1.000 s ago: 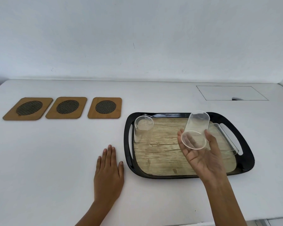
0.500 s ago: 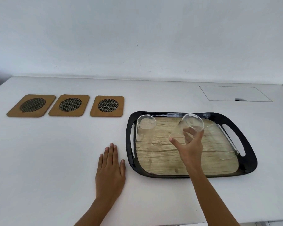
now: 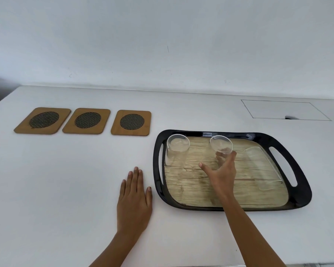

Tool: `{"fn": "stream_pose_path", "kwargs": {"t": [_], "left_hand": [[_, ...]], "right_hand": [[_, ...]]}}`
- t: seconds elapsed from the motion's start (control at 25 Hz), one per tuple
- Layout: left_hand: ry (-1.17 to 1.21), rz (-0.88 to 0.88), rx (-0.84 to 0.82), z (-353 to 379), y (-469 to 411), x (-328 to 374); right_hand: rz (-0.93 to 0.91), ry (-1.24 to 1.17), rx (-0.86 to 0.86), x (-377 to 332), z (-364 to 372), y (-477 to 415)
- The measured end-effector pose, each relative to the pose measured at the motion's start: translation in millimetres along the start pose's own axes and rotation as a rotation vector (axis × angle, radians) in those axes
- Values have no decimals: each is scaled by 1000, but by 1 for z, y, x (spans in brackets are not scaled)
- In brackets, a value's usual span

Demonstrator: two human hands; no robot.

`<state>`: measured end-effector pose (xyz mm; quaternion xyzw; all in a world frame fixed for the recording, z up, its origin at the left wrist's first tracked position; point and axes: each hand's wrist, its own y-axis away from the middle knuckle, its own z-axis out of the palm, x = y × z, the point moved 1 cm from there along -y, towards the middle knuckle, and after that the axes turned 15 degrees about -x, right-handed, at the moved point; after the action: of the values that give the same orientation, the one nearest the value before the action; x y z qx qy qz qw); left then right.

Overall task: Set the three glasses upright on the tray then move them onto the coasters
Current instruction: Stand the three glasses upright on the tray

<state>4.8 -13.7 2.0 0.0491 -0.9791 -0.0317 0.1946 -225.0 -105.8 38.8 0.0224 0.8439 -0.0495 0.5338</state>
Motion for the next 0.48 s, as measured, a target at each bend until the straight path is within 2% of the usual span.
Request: {"fn": "stream_pose_path", "kwargs": {"t": [0.48], "left_hand": [[-9,8,24,1,-1,0]], "right_hand": [[33,69,-55,0,0,3]]}}
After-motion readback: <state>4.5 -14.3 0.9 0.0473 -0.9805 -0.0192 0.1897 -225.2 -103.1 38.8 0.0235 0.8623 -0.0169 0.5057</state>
